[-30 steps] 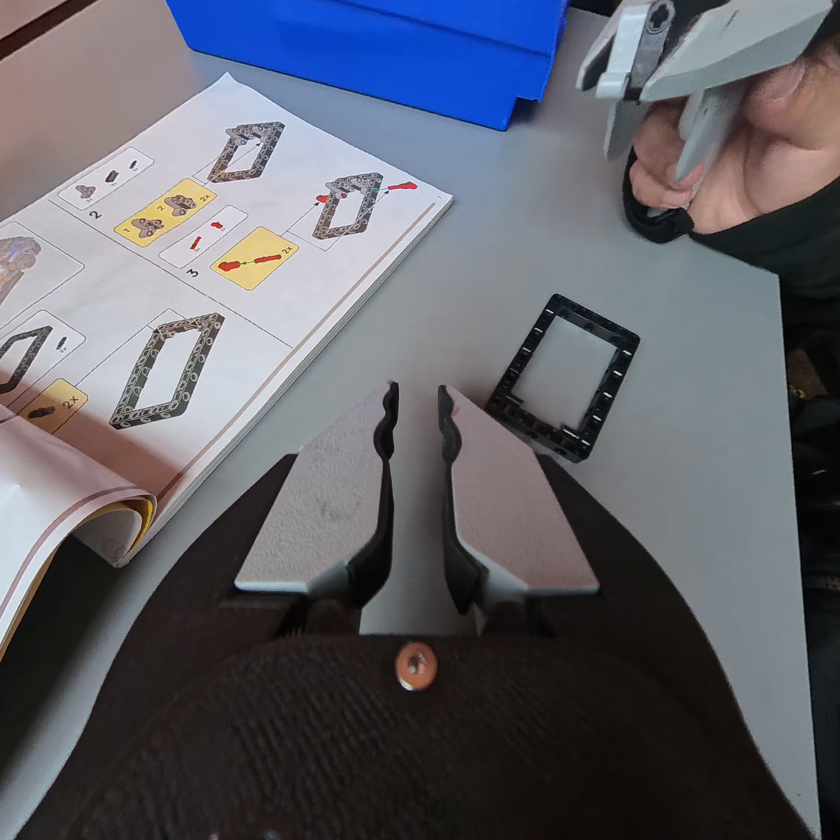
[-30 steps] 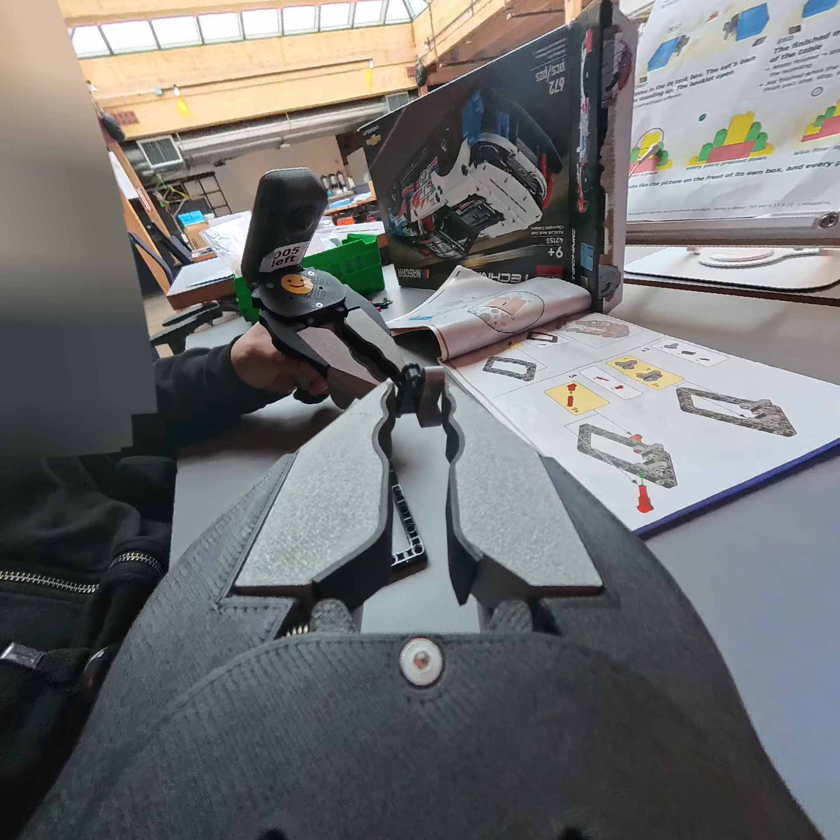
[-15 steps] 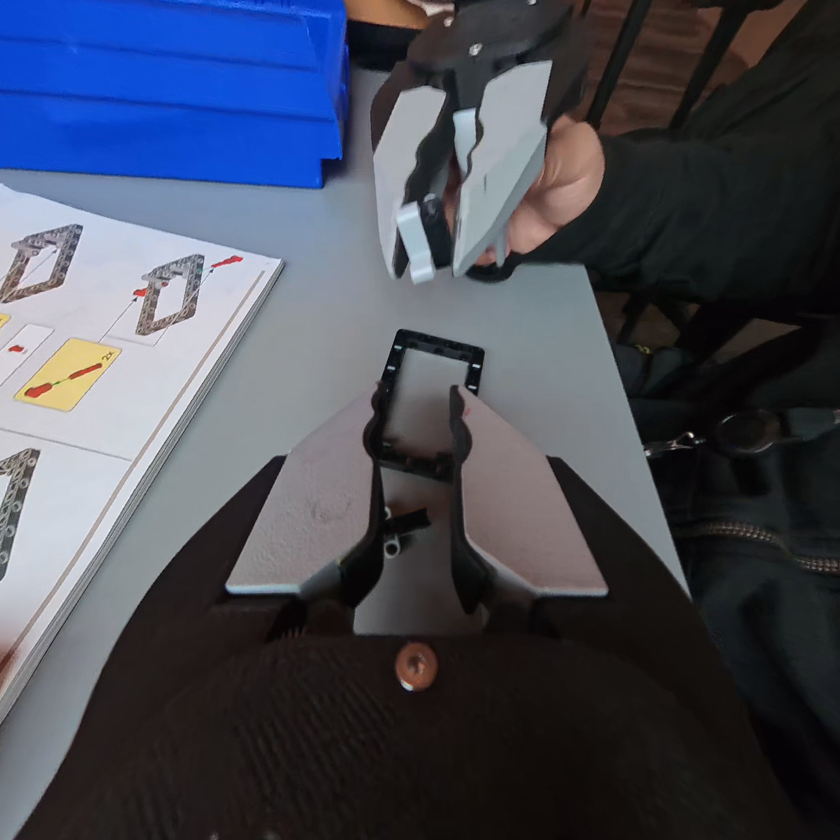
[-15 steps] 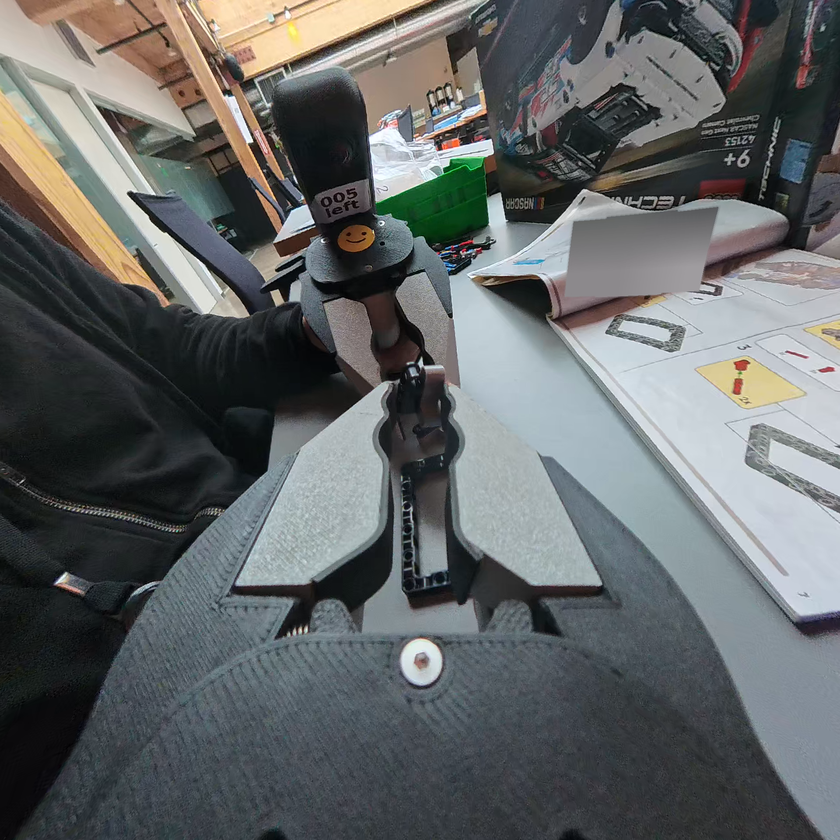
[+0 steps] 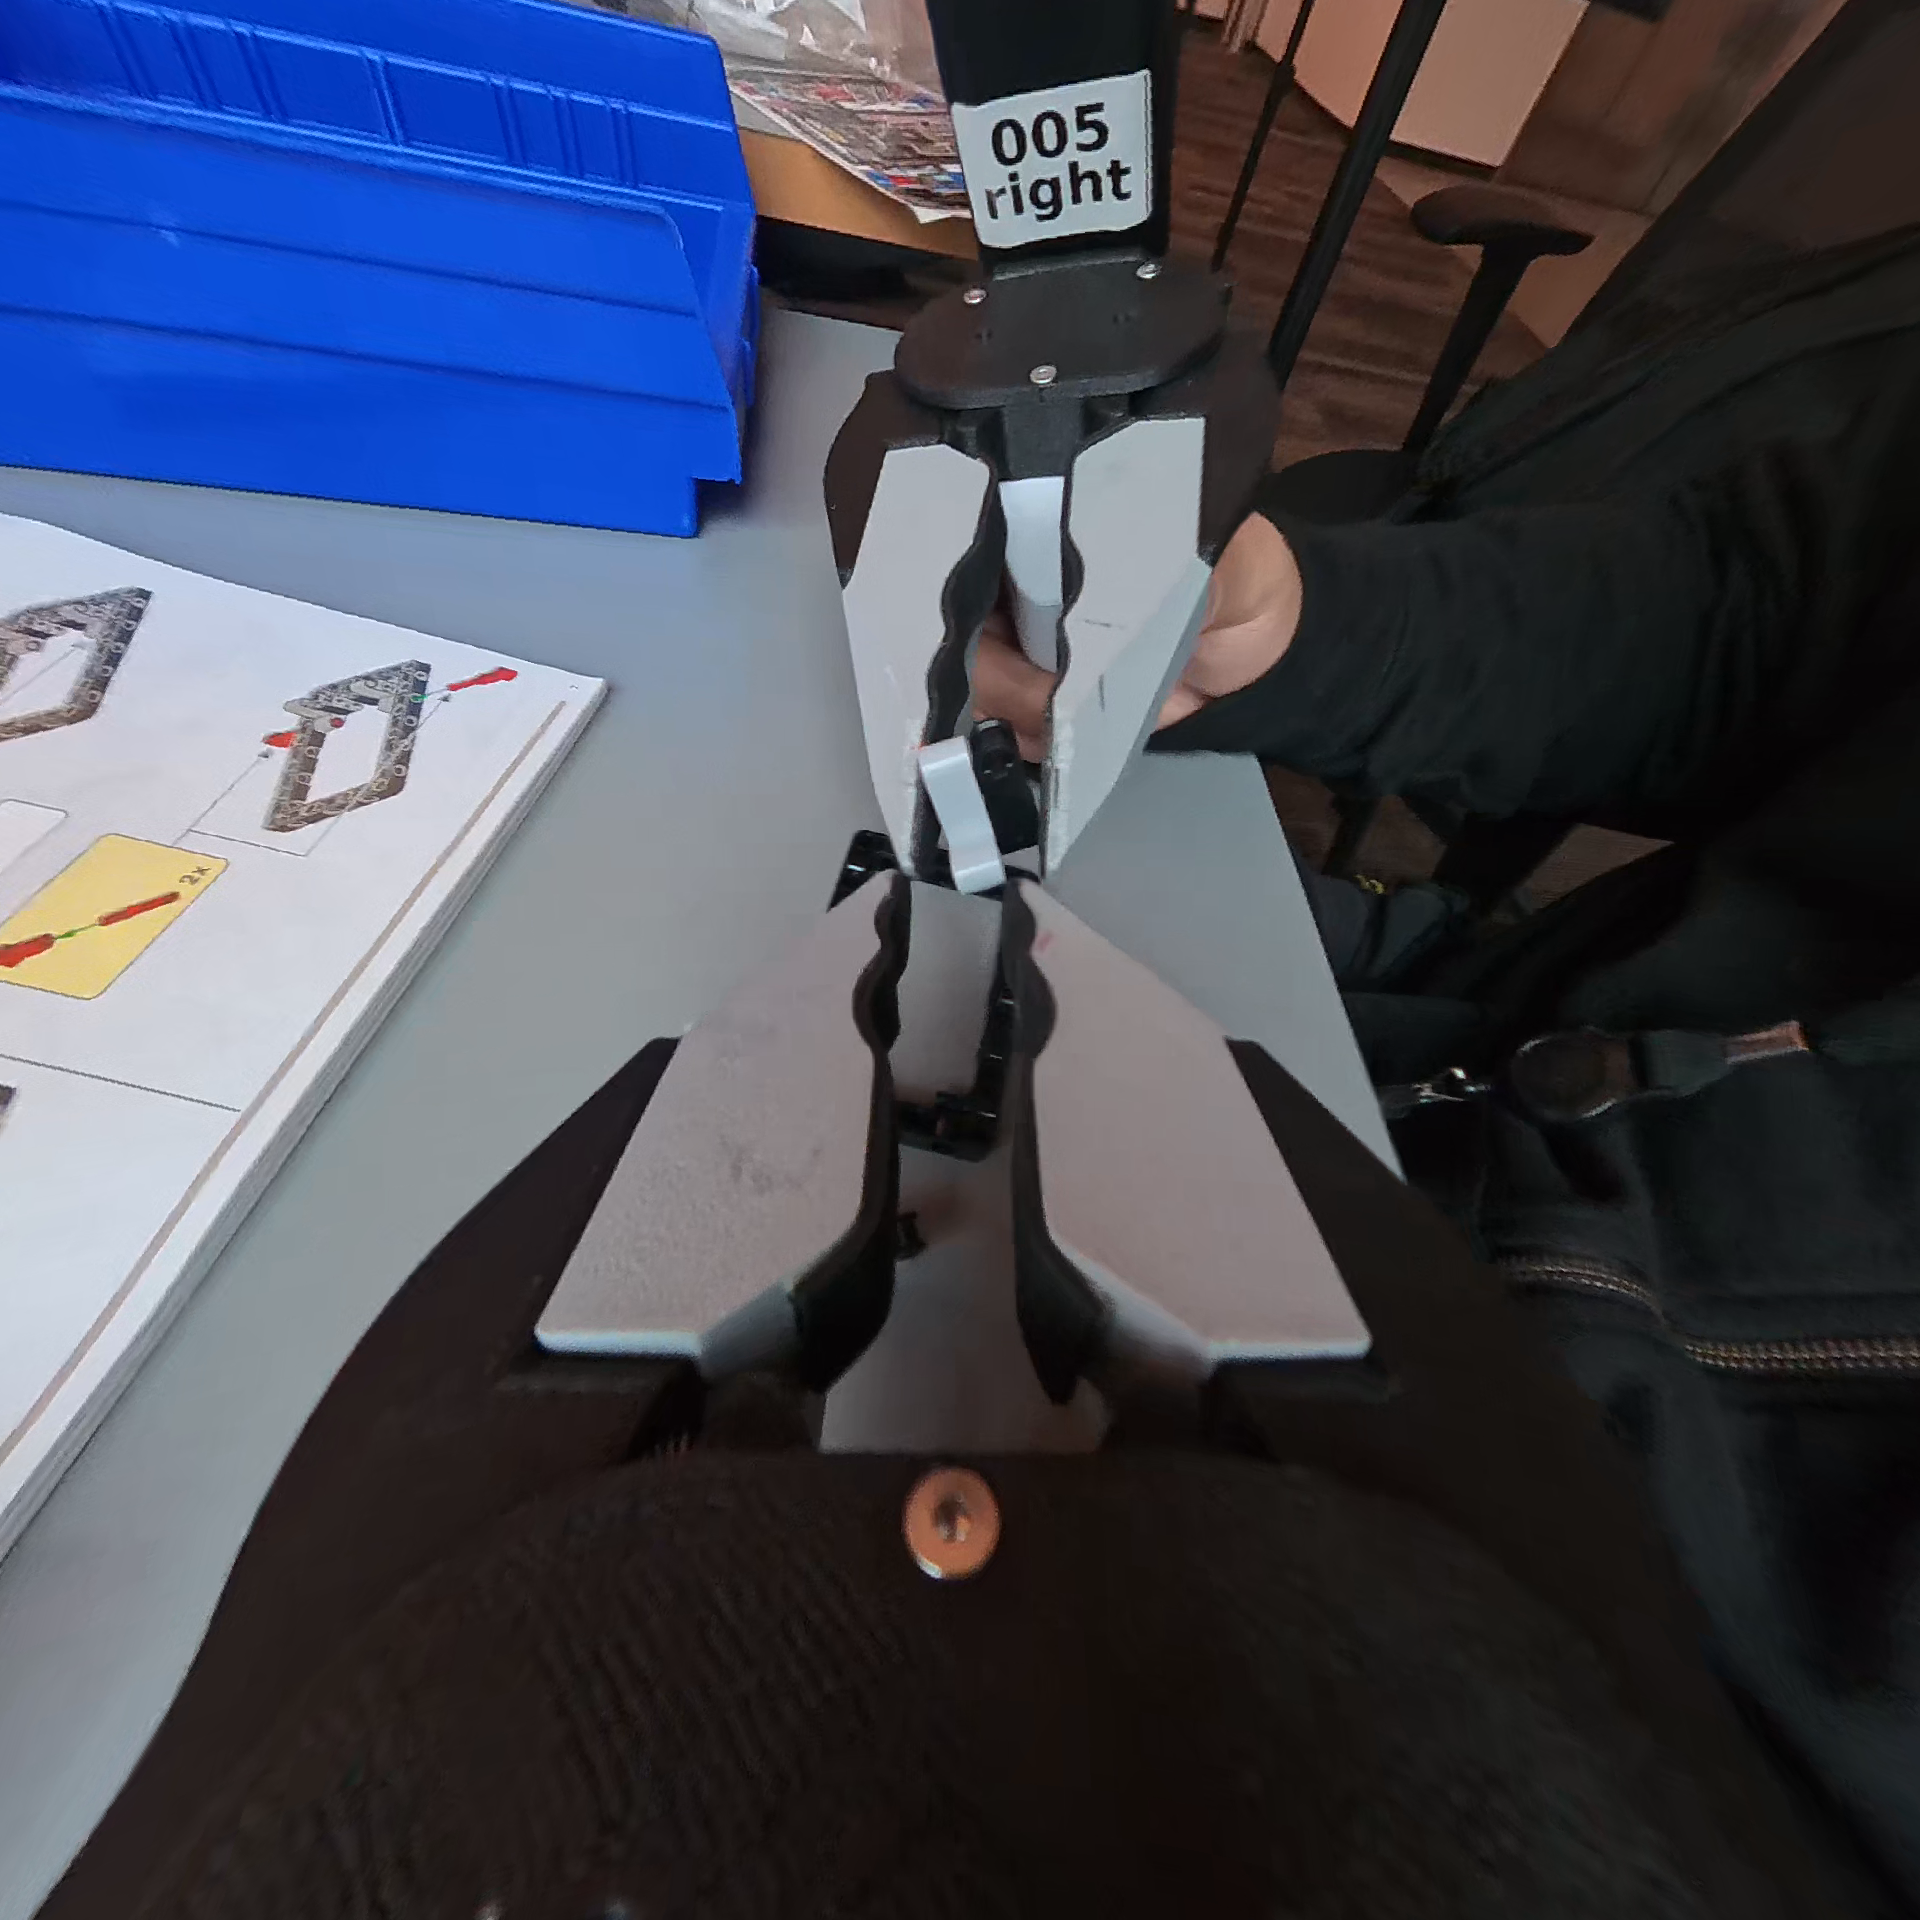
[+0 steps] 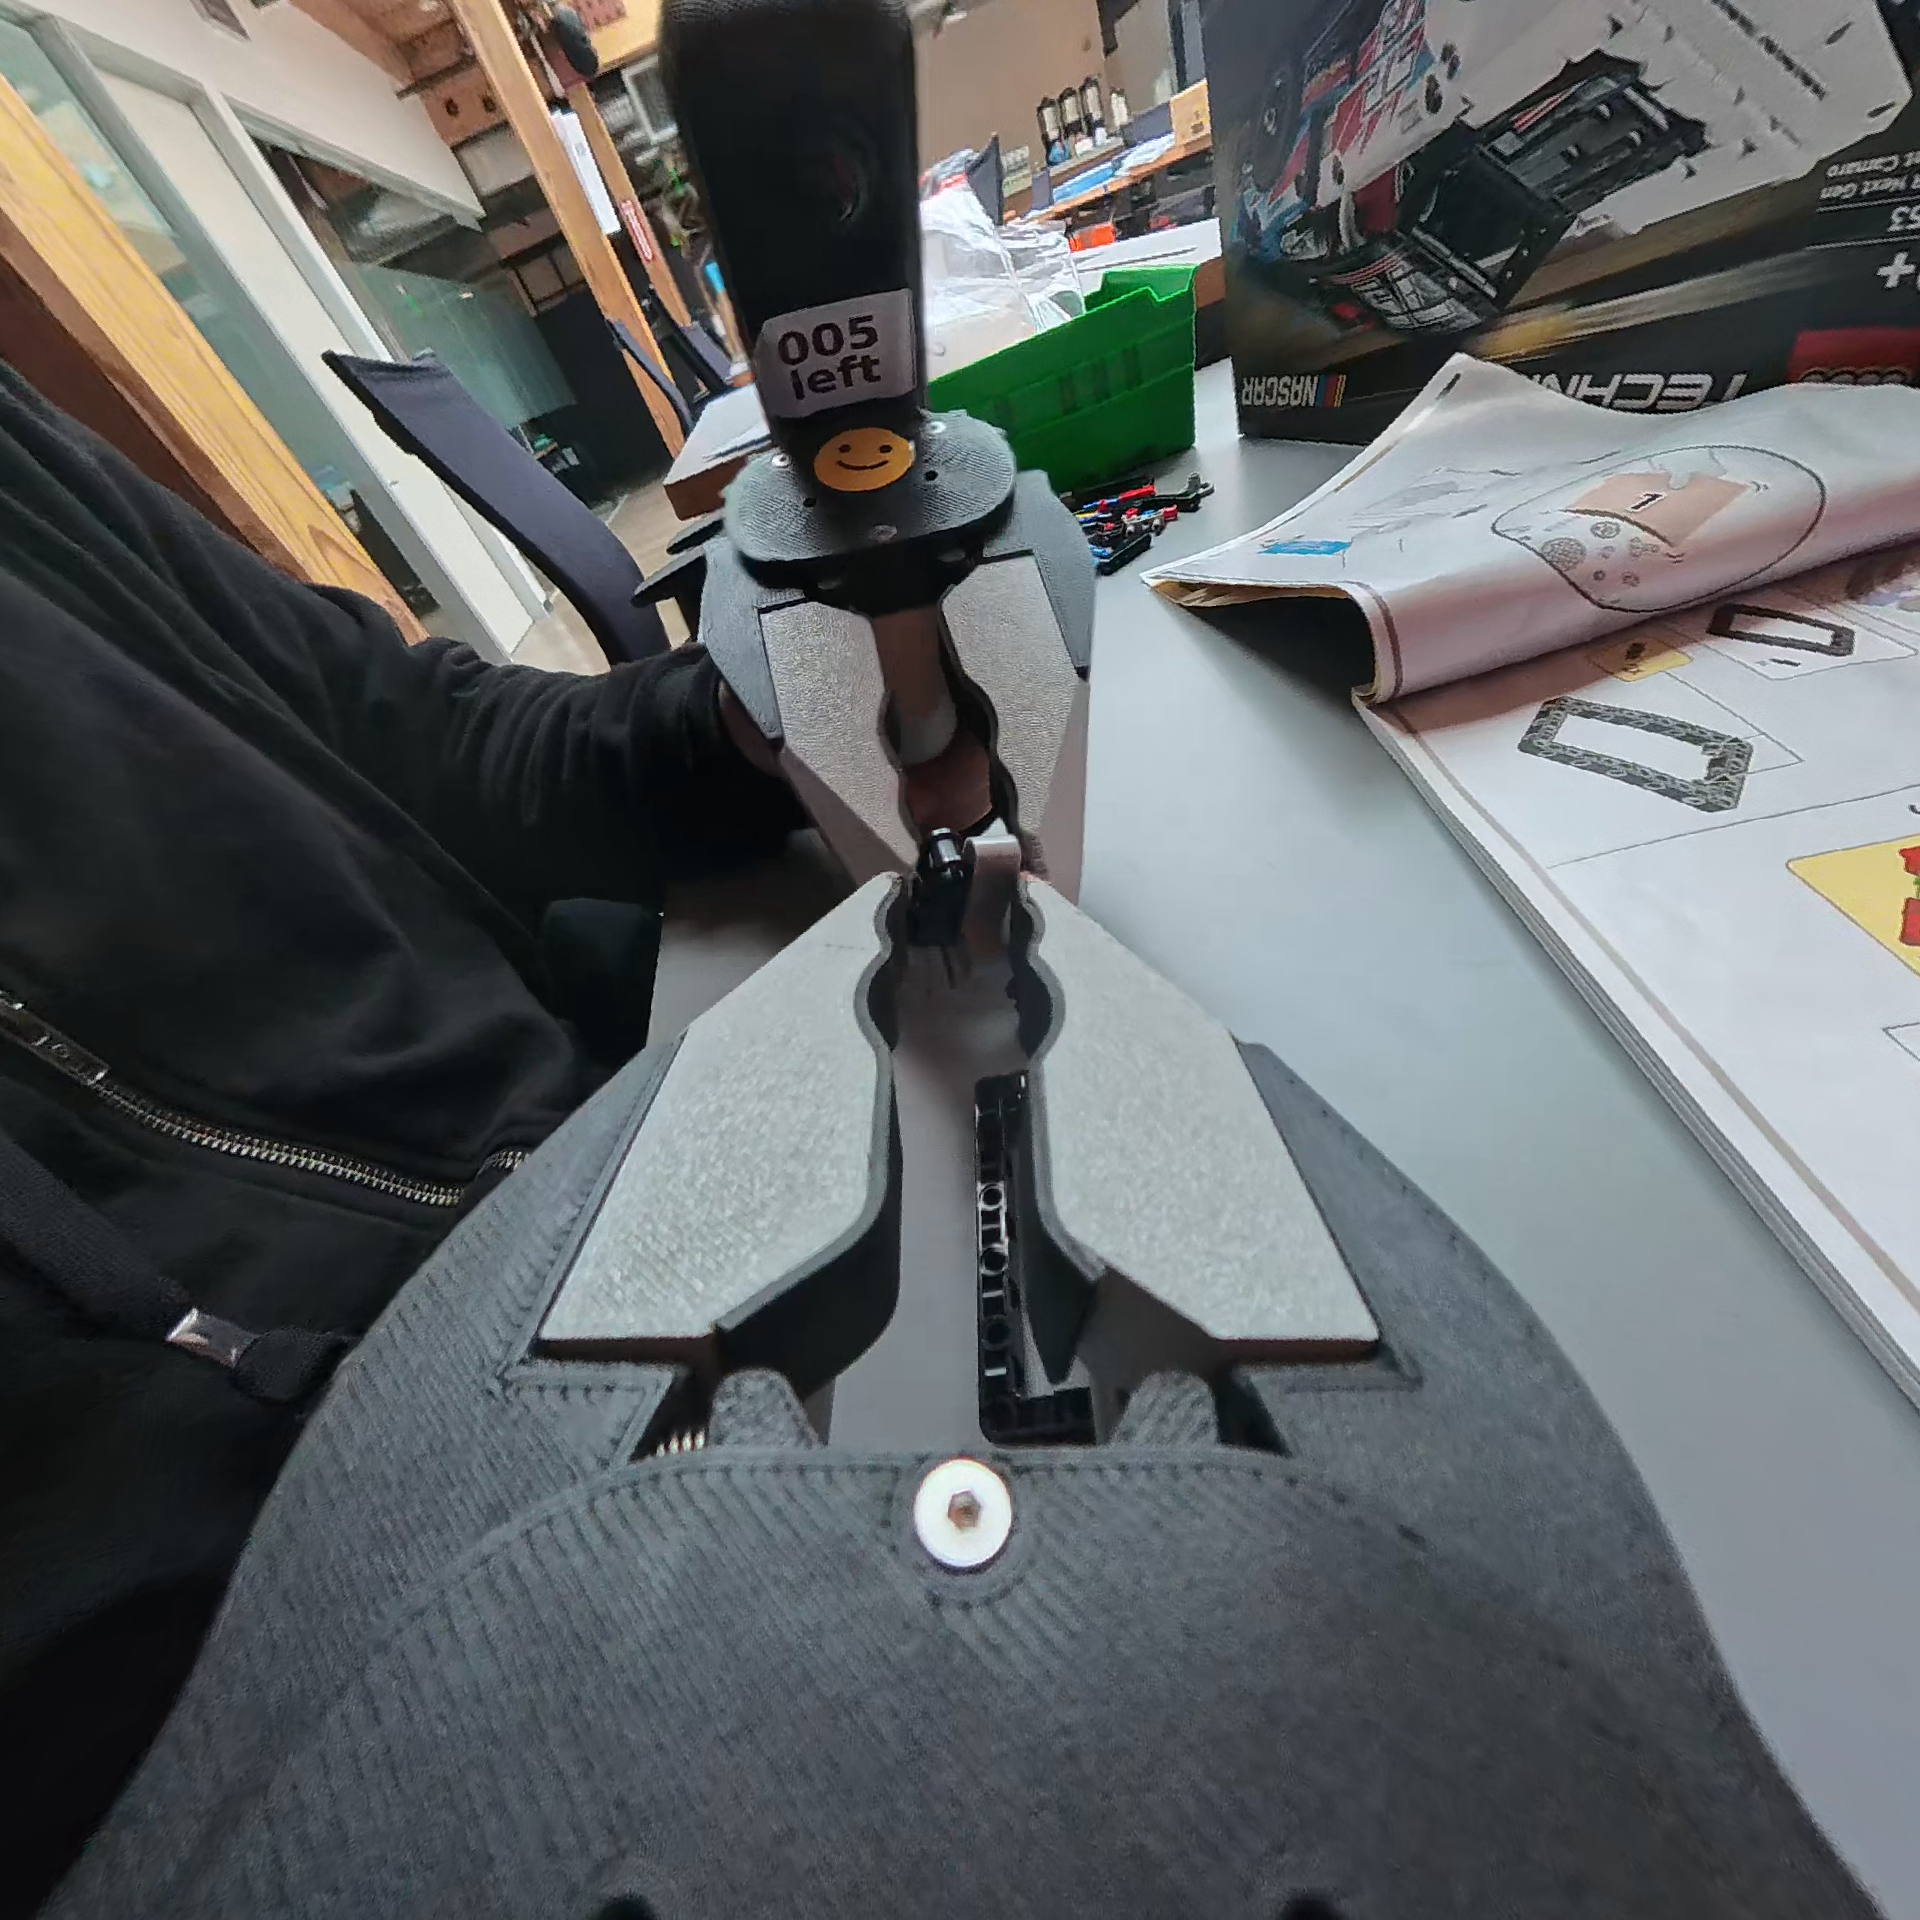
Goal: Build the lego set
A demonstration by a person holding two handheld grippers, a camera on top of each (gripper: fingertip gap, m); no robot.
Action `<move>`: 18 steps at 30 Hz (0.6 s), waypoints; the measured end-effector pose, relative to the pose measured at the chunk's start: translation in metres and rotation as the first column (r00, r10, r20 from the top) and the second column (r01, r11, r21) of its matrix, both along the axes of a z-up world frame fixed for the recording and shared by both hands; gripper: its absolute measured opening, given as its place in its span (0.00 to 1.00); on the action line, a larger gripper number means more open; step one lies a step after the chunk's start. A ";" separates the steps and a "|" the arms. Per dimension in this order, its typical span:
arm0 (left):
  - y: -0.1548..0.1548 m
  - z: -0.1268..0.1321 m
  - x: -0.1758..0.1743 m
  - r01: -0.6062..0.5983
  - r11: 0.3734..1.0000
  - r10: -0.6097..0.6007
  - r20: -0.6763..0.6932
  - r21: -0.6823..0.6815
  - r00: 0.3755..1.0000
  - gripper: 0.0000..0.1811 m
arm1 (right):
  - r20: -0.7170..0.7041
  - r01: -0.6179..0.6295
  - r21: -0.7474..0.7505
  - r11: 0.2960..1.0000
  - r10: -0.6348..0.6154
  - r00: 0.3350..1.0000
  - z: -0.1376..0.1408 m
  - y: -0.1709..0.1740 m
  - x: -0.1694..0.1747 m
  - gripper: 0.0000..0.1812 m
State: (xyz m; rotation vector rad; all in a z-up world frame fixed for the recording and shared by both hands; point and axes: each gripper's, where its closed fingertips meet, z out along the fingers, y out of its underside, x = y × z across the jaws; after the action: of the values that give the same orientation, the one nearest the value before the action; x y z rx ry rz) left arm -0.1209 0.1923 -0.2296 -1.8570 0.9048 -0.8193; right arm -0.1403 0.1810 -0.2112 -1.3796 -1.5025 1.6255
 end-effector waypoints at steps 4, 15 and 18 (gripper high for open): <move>0.011 0.002 -0.012 -0.089 0.993 0.092 -0.041 0.076 0.995 0.00 | -0.038 0.044 0.007 0.999 -0.044 0.998 0.005 0.005 0.000 0.09; 0.010 0.005 -0.007 -0.076 0.991 0.081 -0.046 0.107 0.996 0.16 | -0.102 0.039 0.006 0.999 -0.038 0.994 0.013 0.004 0.003 0.09; 0.009 0.027 -0.008 -0.102 0.949 0.123 -0.053 0.298 0.991 0.15 | -0.101 -0.010 -0.042 0.999 0.005 0.995 0.015 -0.001 0.004 0.09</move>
State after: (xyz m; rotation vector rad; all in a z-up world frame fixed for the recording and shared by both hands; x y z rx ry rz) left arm -0.1292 0.2010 -0.2024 -1.6656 0.9028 -0.5185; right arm -0.1363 0.1801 -0.1966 -1.2949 -1.4245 1.7141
